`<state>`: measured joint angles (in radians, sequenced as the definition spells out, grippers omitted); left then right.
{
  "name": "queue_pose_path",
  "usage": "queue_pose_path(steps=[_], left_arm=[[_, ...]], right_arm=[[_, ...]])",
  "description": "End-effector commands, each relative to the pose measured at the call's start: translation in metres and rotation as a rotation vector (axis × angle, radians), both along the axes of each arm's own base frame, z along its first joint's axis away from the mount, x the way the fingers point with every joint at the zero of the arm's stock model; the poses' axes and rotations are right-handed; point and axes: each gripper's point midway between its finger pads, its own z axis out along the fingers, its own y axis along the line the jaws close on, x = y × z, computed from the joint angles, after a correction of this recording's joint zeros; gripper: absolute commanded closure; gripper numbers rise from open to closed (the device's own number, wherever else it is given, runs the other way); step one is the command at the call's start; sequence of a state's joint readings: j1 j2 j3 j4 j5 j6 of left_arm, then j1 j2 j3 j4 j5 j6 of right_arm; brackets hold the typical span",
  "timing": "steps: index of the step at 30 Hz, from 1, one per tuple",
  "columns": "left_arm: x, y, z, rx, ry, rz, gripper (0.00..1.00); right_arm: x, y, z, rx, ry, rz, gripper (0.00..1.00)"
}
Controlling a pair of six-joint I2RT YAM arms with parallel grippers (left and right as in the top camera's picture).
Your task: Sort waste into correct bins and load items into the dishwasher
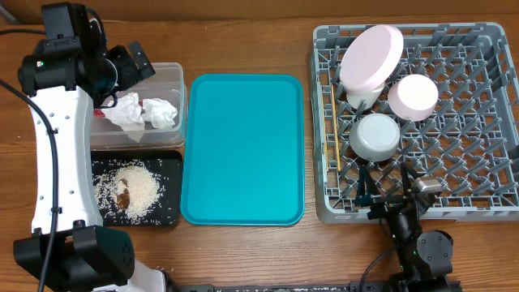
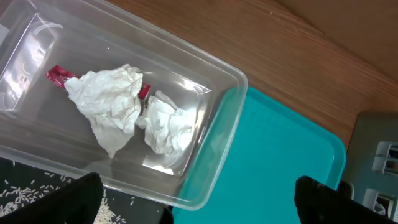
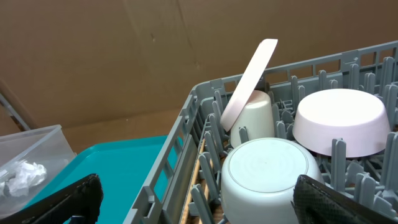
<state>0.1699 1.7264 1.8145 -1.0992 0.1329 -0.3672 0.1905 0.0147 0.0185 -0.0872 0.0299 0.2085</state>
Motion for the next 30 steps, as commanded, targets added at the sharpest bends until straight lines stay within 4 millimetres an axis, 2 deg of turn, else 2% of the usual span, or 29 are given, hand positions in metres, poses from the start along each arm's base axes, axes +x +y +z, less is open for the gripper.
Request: queue_pose_path(steps=[1, 11, 14, 16, 17, 19, 22, 25, 27, 30], left_arm=[[0.004, -0.001, 0.006, 0.013, -0.016, -0.005, 0.0], [0.004, -0.003, 0.004, 0.013, -0.011, -0.011, 0.0], [-0.001, -0.007, 0.018, 0.018, -0.045, -0.017, 0.0], [-0.007, -0.01, 0.035, 0.024, -0.087, -0.023, 0.0], [-0.017, -0.015, 0.057, 0.033, -0.142, -0.03, 0.0], [-0.032, -0.021, 0.086, 0.043, -0.216, -0.04, 0.0], [-0.059, -0.031, 0.128, 0.057, -0.331, -0.057, 0.0], [-0.096, -0.048, 0.17, 0.066, -0.46, -0.094, 0.0], [-0.119, -0.06, 0.189, 0.065, -0.528, -0.126, 0.0], [-0.149, -0.076, 0.203, 0.055, -0.593, -0.177, 0.0]], right_arm=[[0.0, 0.0, -0.001, -0.006, -0.008, 0.0, 0.0], [0.0, 0.0, -0.001, -0.006, -0.008, 0.0, 0.0], [0.0, 0.0, -0.001, -0.006, -0.008, 0.0, 0.0], [0.0, 0.0, -0.001, -0.006, -0.008, 0.0, 0.0], [0.0, 0.0, -0.001, -0.006, -0.008, 0.0, 0.0], [0.0, 0.0, -0.001, -0.006, -0.008, 0.0, 0.0], [0.0, 0.0, -0.001, -0.006, -0.008, 0.0, 0.0], [0.0, 0.0, -0.001, -0.006, -0.008, 0.0, 0.0], [0.0, 0.0, -0.001, -0.006, -0.008, 0.0, 0.0], [0.0, 0.0, -0.001, -0.006, -0.008, 0.0, 0.0]])
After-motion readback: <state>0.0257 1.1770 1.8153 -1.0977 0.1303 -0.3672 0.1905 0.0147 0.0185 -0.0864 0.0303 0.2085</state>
